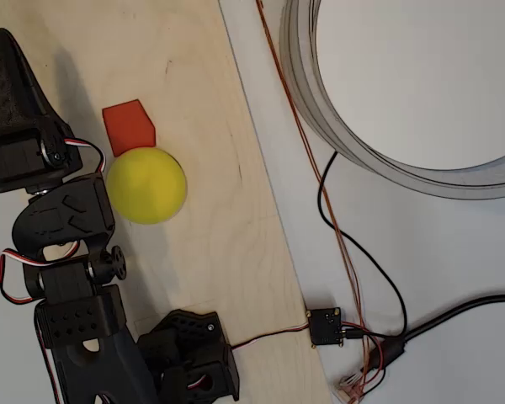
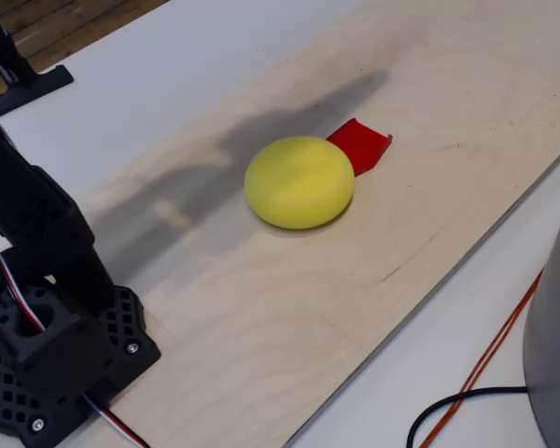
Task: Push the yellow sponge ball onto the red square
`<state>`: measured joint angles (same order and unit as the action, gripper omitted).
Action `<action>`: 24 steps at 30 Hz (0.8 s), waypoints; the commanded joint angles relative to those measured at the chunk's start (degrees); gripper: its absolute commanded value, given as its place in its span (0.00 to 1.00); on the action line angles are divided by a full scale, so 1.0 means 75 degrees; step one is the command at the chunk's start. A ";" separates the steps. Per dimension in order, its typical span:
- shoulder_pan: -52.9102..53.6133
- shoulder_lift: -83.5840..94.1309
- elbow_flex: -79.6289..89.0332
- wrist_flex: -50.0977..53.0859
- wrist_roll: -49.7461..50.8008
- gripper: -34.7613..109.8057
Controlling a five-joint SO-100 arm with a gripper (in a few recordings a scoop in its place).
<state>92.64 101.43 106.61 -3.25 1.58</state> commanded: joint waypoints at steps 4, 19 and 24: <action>0.0598 -0.0738 0.2836 -0.2637 0.0914 0.24; 0.0633 0.1160 0.2977 0.0480 0.1477 0.30; 0.0633 0.2578 0.3516 0.2051 0.2062 0.32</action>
<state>96.68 113.47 131.92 6.24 14.77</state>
